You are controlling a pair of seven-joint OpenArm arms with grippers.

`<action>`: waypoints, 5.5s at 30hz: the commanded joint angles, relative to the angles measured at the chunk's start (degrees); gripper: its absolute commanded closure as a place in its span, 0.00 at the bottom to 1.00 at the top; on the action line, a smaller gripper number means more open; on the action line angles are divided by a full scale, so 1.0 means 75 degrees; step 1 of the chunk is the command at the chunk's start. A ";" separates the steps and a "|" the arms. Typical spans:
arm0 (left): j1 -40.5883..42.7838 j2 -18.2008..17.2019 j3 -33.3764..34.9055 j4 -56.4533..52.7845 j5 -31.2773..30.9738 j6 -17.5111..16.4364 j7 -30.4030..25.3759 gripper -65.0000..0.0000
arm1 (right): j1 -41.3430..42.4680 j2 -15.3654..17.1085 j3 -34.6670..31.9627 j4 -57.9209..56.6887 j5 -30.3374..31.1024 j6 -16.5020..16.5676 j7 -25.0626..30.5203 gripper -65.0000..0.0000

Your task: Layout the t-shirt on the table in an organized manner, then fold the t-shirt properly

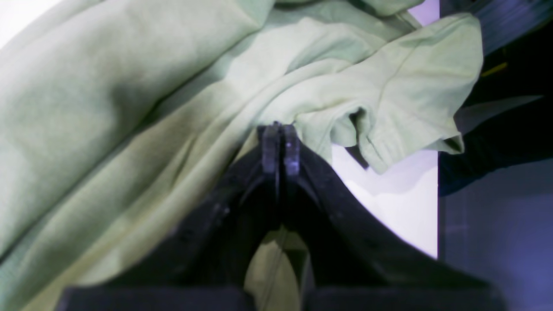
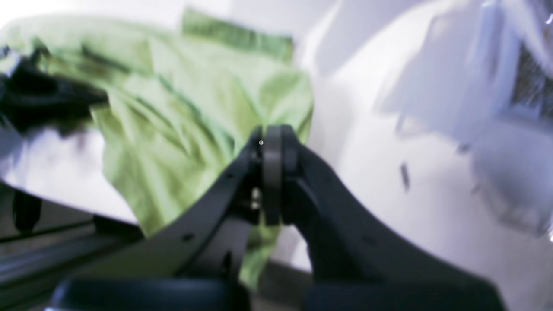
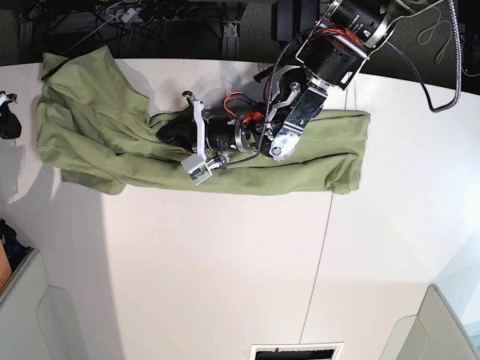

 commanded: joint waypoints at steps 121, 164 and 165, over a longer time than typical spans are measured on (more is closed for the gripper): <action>0.2608 -0.2209 -0.7012 0.2955 -0.1142 0.0211 0.1786 1.00 | 0.2559 0.0058 -0.3019 -0.3416 -0.1335 0.0017 0.1614 1.00; 0.0565 0.0839 -0.1903 0.4809 0.0580 0.1521 0.3561 1.00 | 0.2544 -0.0490 -0.3025 -0.3418 -0.1571 0.0015 0.1460 1.00; 0.0478 0.0924 -0.1888 0.4622 0.0609 0.1527 0.3535 1.00 | 0.2544 -0.0490 -0.3025 -0.3418 -0.1571 0.0017 0.1460 1.00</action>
